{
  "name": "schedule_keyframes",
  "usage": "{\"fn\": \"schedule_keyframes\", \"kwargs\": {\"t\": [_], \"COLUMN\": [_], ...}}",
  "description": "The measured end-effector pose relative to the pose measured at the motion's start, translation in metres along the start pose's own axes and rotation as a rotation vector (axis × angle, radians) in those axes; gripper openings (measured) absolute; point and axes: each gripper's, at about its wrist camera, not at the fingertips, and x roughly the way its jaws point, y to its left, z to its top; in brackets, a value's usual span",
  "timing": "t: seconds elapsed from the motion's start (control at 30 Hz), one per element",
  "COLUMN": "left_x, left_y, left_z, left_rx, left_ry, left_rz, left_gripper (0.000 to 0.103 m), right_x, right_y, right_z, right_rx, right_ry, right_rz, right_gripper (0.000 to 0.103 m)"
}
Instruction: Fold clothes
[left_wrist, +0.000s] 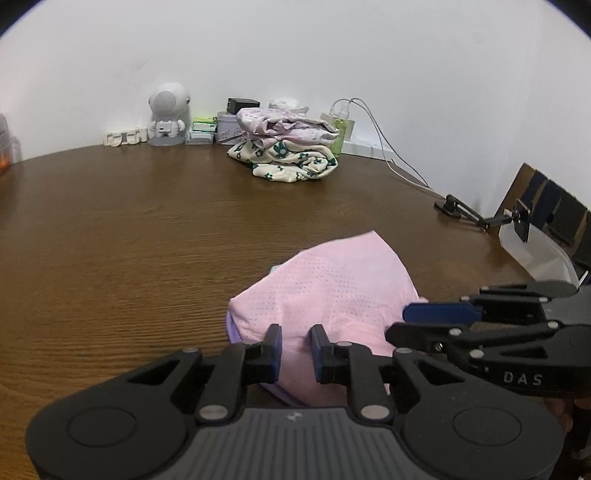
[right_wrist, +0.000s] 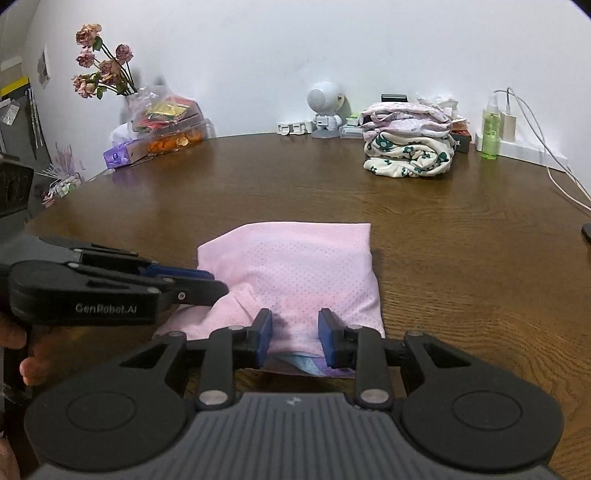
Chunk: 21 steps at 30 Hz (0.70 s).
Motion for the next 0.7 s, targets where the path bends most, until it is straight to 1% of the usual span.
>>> {"fn": "schedule_keyframes", "kwargs": {"t": [0.07, 0.13, 0.2, 0.23, 0.3, 0.37, 0.43, 0.57, 0.67, 0.7], "left_x": [-0.008, -0.013, -0.011, -0.009, -0.002, 0.004, 0.006, 0.006, 0.003, 0.004], "left_y": [-0.003, -0.013, -0.026, -0.033, -0.040, -0.043, -0.043, -0.042, -0.037, -0.034], "left_z": [0.004, 0.006, 0.005, 0.003, -0.003, -0.008, -0.011, -0.013, -0.007, -0.003], "left_rx": [0.005, 0.040, 0.096, 0.123, 0.151, 0.171, 0.186, 0.198, 0.172, 0.157], "left_ry": [-0.038, -0.068, -0.068, -0.059, -0.029, -0.025, -0.026, -0.031, -0.037, -0.040], "left_rz": [-0.036, -0.075, -0.092, -0.086, -0.057, -0.029, -0.010, -0.001, -0.018, -0.023], "left_gripper": [0.015, 0.015, 0.015, 0.015, 0.015, 0.016, 0.016, 0.017, 0.018, 0.018], "right_x": [-0.007, -0.012, -0.005, -0.002, 0.014, 0.031, 0.045, 0.053, 0.043, 0.036], "right_y": [-0.006, -0.011, -0.011, -0.011, -0.008, -0.004, -0.001, -0.008, -0.018, -0.021], "right_z": [0.008, 0.021, 0.032, 0.038, 0.040, 0.040, 0.036, 0.030, 0.032, 0.033], "right_rx": [0.025, 0.019, -0.016, -0.035, -0.074, -0.113, -0.125, -0.087, -0.022, -0.006], "right_ry": [-0.034, -0.086, -0.098, -0.102, -0.074, -0.041, -0.005, -0.005, -0.028, -0.051], "right_rz": [0.024, 0.003, 0.019, 0.031, 0.044, 0.056, 0.047, 0.070, 0.100, 0.109], "right_gripper": [0.029, 0.029, 0.029, 0.029, 0.028, 0.028, 0.027, 0.025, 0.024, 0.025]}}
